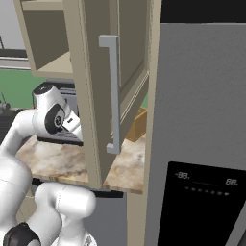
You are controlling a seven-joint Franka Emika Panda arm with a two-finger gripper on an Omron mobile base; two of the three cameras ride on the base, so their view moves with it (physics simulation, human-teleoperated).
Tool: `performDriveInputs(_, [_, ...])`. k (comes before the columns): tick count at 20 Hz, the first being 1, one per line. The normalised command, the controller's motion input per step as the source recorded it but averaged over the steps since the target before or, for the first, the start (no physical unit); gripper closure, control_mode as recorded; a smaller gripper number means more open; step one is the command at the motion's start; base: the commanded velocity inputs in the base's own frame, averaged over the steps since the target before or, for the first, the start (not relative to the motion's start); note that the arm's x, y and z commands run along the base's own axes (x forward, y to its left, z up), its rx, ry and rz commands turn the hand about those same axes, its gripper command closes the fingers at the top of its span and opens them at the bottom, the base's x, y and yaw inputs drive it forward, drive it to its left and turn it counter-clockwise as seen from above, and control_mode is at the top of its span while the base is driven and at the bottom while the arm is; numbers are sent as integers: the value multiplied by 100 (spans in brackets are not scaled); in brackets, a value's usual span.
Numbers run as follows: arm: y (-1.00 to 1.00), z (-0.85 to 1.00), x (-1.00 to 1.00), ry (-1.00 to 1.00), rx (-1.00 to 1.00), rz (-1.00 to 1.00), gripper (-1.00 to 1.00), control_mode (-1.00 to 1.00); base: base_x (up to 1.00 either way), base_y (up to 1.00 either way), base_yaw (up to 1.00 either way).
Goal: Pick the syrup bottle and oil and vinegar bottle from the counter and place them in the cabinet.
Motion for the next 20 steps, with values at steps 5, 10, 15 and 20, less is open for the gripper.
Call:
performDriveInputs(5, [-7,-35,23,6,-4,-1,-100,-100,0,0,0])
performDriveInputs(10, [0,-32,5,0,-11,-3,-100,-100,0,0,0])
performDriveInputs(15, [0,-24,0,0,-17,-6,-100,-100,0,0,0])
performDriveInputs(20, [-6,-7,11,0,-7,-6,-100,-100,0,0,0])
